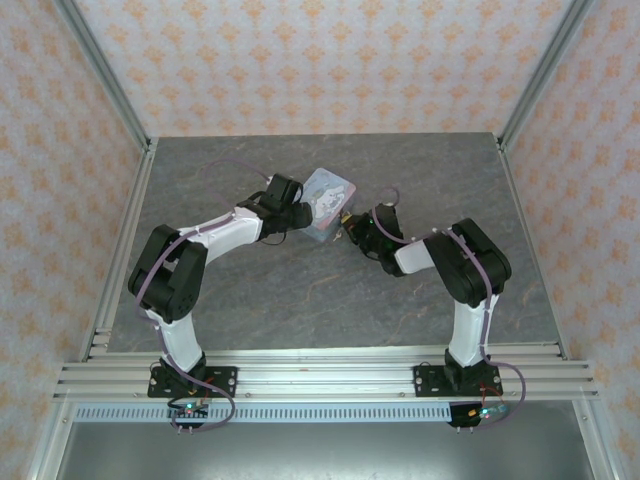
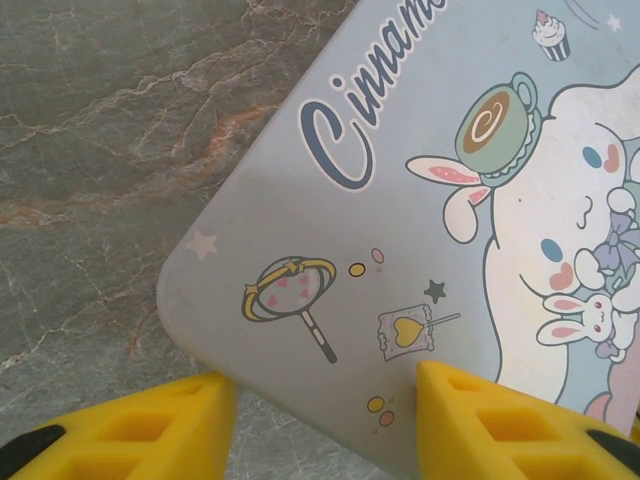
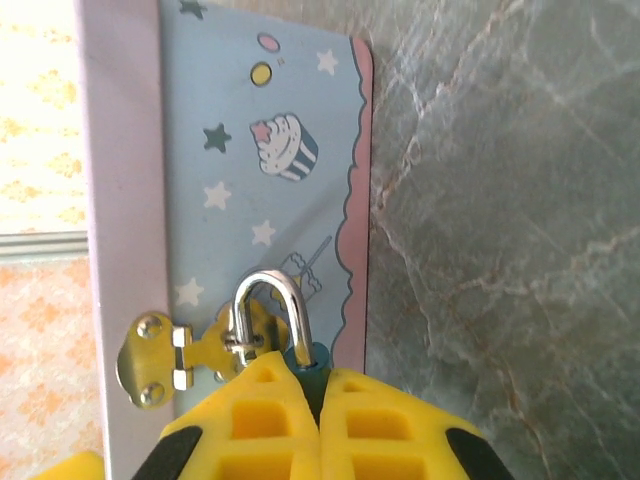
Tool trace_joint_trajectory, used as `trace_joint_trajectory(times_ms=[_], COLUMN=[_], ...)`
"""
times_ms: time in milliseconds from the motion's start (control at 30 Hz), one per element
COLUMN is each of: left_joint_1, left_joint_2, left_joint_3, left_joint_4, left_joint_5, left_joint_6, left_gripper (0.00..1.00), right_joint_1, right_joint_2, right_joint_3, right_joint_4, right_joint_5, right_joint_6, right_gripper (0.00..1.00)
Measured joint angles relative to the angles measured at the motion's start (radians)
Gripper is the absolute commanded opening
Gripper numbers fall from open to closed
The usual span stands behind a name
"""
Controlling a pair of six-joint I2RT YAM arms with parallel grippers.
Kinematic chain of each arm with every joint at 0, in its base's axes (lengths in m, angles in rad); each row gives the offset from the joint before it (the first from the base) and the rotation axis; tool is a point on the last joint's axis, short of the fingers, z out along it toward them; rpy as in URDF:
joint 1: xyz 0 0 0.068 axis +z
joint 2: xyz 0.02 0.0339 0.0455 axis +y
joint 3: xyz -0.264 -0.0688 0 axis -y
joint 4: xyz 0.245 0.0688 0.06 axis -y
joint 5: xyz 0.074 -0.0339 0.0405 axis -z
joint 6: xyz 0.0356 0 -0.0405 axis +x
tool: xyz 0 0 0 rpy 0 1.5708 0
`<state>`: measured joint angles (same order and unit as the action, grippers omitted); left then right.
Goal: Unlock a padlock with a key
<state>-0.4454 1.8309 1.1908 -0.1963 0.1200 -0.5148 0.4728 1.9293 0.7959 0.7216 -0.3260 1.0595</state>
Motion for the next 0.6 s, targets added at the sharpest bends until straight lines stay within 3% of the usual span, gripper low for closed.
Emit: trace_joint_trajectory(times_ms=[333, 600], left_joint_1=[0.0, 0.0], left_joint_2=[0.016, 0.025], left_joint_3=[0.015, 0.027], left_joint_4=[0.011, 0.012], left_joint_5=[0.0, 0.006], left_joint_6=[0.0, 0.001], left_gripper=[0.48, 0.47], right_joint_1=[-0.019, -0.078], right_joint_2=[-0.007, -0.024], right_joint_3=[0.076, 0.111], right_joint_4=[-0.14, -0.248], right_joint_5=[0.019, -0.125], right_joint_6=[-0.1, -0.234], right_gripper=[0.0, 0.0])
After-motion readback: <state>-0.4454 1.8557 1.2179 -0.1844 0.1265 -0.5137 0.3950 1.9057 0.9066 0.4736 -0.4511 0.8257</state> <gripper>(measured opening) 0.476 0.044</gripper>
